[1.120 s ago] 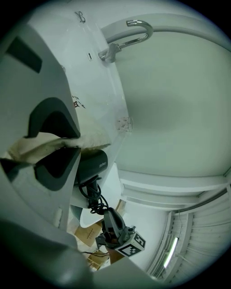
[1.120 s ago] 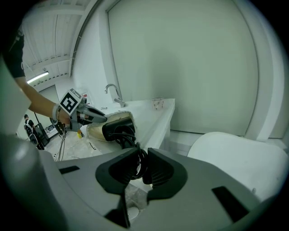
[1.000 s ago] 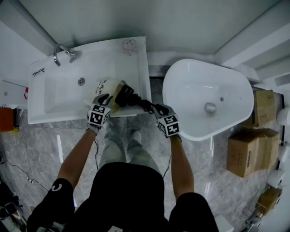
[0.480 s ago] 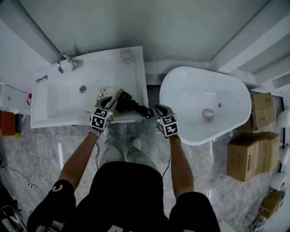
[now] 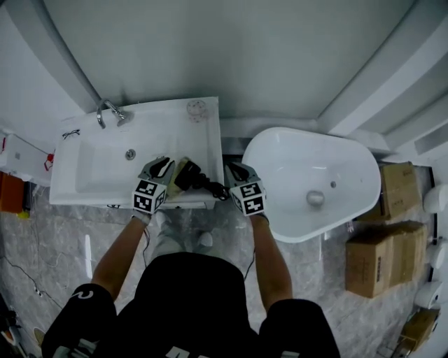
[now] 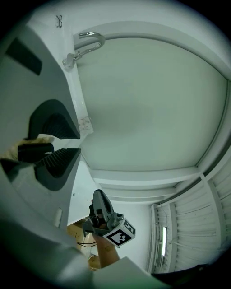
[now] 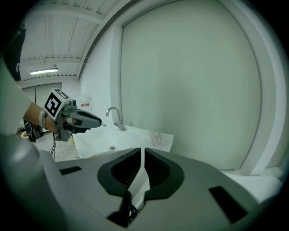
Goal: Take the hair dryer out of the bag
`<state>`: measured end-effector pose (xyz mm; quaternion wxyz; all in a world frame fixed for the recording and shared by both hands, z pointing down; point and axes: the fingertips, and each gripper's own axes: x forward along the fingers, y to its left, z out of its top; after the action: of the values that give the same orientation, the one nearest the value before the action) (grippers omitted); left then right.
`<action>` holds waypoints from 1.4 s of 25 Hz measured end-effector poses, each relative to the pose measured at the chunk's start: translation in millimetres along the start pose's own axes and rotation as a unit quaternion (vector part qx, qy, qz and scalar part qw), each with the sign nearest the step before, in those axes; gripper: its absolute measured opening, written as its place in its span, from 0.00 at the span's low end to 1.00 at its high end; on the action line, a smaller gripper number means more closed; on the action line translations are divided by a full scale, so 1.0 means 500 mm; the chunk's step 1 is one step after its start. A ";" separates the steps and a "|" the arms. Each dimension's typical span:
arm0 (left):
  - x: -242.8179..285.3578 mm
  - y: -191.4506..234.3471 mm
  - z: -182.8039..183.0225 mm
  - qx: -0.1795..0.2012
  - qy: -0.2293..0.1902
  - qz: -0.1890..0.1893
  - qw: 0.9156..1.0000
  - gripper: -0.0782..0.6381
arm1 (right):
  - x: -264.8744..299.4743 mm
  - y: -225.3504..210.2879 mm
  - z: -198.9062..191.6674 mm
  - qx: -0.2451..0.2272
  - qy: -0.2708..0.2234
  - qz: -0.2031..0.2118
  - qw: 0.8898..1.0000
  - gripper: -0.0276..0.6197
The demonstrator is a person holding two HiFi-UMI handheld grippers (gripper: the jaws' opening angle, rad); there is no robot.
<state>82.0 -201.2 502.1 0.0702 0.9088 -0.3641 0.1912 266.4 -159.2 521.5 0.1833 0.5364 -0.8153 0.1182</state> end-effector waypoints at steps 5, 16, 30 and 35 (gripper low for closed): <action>-0.057 0.031 0.044 -0.021 -0.035 0.022 0.999 0.12 | 0.016 0.031 0.091 -0.004 -0.032 0.014 0.999 0.05; -0.210 0.139 0.110 -0.049 -0.077 0.086 0.992 0.11 | 0.086 0.190 0.263 -0.016 -0.066 0.078 0.995 0.04; -0.276 0.177 0.096 -0.066 -0.088 0.126 0.986 0.11 | 0.119 0.292 0.286 -0.053 -0.063 0.127 0.988 0.04; -0.276 0.173 0.096 -0.066 -0.088 0.126 0.986 0.11 | 0.119 0.294 0.281 -0.058 -0.059 0.129 0.988 0.04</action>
<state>-54.8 -189.2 402.1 0.0727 0.8623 -0.4923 0.0938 85.9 -204.9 420.0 0.1489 0.4217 -0.8923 0.0617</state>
